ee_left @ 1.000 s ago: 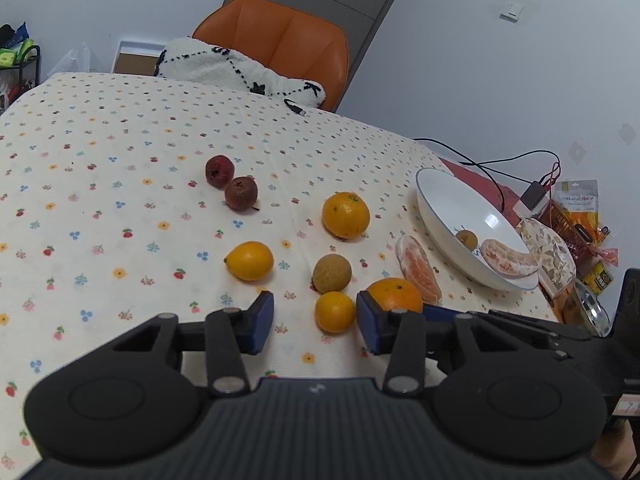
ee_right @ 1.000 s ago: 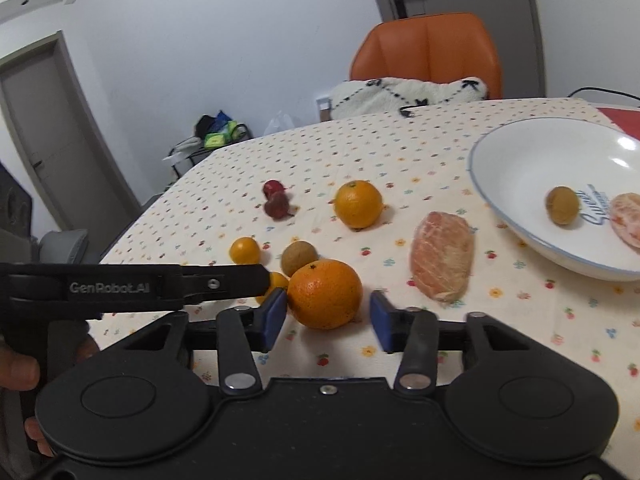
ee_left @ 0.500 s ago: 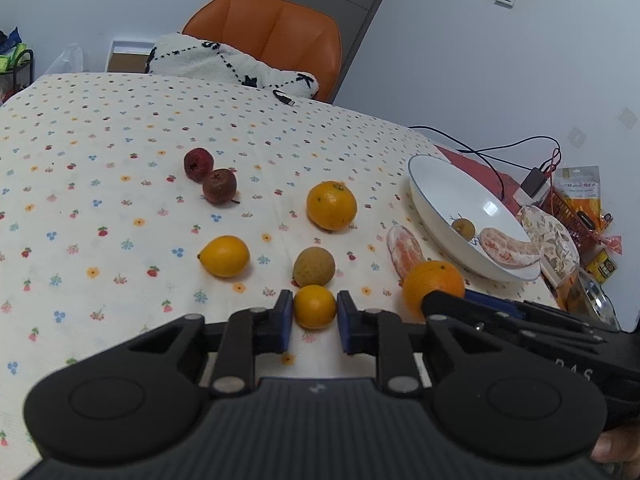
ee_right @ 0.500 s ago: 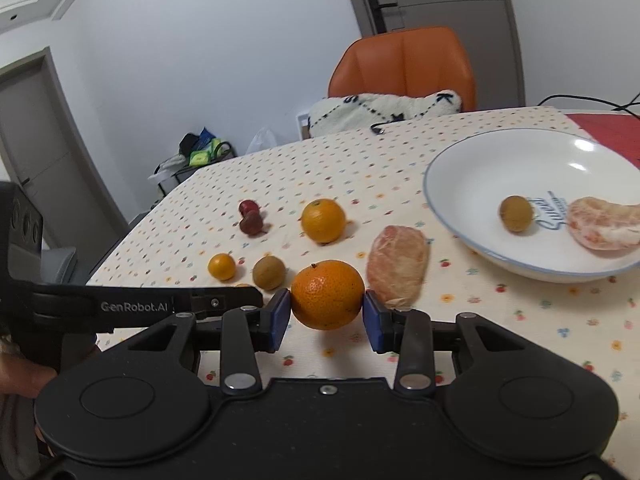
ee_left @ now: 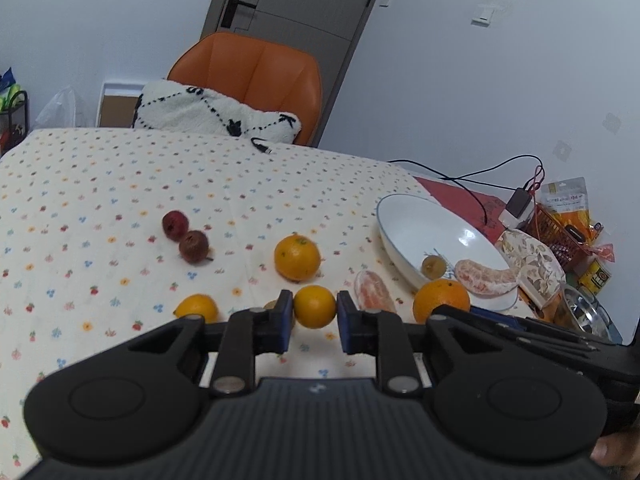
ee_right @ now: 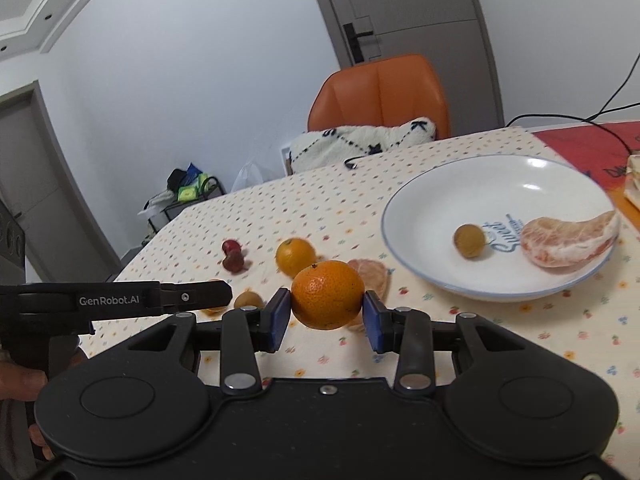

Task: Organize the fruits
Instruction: 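Carry the mandarin with the left gripper while the right gripper carries the orange to the plate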

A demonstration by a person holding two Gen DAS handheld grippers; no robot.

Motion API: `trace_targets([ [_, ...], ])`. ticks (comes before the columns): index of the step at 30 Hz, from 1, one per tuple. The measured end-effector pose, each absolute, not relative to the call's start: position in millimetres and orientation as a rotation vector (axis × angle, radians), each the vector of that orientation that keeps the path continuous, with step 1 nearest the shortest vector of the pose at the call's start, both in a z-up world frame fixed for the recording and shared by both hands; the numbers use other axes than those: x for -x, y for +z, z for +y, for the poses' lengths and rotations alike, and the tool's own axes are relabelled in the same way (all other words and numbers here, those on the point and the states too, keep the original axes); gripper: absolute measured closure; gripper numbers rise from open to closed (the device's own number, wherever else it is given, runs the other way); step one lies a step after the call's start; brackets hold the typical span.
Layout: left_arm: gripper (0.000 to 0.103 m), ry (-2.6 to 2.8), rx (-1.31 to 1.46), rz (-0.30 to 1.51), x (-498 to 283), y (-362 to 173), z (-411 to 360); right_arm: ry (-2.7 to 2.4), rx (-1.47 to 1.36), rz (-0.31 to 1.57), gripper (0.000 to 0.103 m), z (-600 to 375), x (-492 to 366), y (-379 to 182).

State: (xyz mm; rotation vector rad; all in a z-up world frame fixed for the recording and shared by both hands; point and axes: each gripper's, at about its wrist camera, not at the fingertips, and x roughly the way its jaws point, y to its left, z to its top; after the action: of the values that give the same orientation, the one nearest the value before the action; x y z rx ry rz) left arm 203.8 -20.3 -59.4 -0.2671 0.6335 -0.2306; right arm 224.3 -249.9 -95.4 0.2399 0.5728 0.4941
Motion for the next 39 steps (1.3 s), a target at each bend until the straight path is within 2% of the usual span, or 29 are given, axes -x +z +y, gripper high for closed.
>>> trace_targets([
  [18,0.082,-0.348,0.221,0.594,-223,-37,-85,0.352,-0.252,0.500,0.066,-302,-221,-85],
  [39,0.081,-0.384,0.187,0.649,-277,-52,-136,0.221,-0.255,0.506,0.066,-325,-243,-98],
])
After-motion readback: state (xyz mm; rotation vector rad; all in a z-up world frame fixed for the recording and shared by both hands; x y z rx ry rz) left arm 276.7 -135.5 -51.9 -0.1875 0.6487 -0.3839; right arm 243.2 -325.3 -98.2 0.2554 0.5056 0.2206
